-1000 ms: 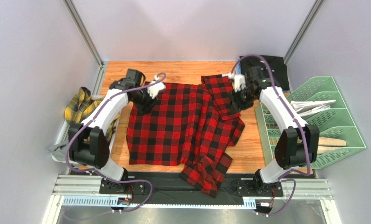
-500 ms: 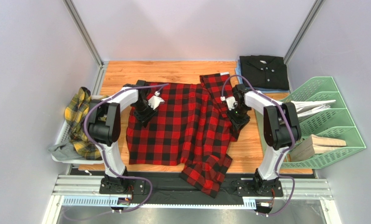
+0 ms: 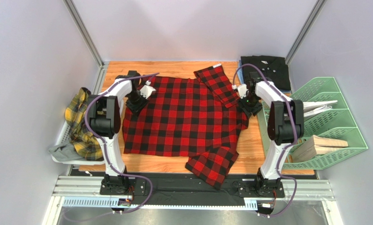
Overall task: Fold and stack the long sleeve shirts
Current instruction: Flatten the shirt out
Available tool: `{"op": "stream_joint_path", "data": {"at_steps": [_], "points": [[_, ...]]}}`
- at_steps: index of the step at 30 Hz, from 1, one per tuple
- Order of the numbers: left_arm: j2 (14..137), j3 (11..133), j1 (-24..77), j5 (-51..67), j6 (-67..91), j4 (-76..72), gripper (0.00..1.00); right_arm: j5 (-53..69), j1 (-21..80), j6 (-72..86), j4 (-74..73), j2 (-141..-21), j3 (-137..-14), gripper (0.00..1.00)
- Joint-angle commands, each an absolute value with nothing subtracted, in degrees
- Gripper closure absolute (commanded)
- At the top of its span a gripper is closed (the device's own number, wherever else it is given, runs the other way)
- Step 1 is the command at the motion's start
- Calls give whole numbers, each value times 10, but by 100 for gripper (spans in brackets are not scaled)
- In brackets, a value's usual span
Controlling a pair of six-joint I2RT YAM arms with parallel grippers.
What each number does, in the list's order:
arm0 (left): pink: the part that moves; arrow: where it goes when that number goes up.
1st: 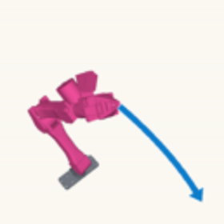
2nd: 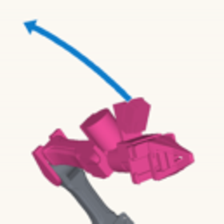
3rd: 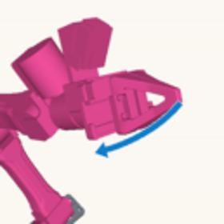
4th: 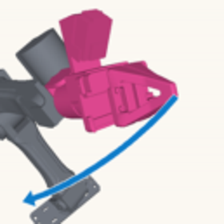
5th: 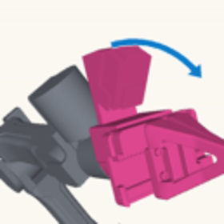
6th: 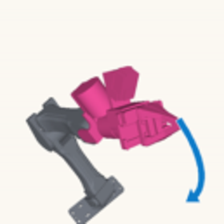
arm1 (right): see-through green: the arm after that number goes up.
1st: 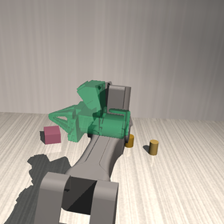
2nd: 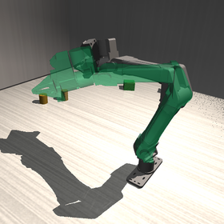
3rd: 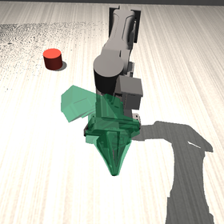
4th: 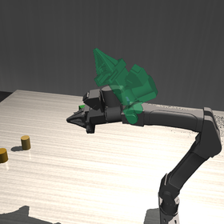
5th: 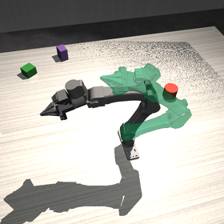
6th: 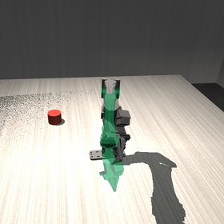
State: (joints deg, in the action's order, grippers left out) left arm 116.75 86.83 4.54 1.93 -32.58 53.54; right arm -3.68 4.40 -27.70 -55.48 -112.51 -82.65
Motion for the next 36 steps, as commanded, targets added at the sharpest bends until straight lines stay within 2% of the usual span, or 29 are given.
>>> {"op": "stream_joint_path", "data": {"at_steps": [1, 6, 12, 19, 25, 31, 36], "points": [[1065, 853, 53, 112, -341, 541, 52, 103, 55, -286, -623, -997, -842, 53], [972, 790, 87, 202, -381, 551, 47, 182, 84, -240, -666, -978, -815, 52], [843, 676, 201, 336, -456, 571, 44, 203, 130, -212, -625, -986, -725, 53], [724, 559, 491, 331, -474, 481, 40, 188, 136, -208, -611, -1066, -717, 55], [792, 552, 655, 269, -460, 370, 39, 198, 136, -196, -622, -1059, -734, 56], [904, 596, 750, 220, -462, 300, 41, 243, 137, -183, -660, -999, -730, 58], [982, 606, 786, 180, -468, 250, 42, 260, 149, -175, -650, -1003, -706, 59]]}}
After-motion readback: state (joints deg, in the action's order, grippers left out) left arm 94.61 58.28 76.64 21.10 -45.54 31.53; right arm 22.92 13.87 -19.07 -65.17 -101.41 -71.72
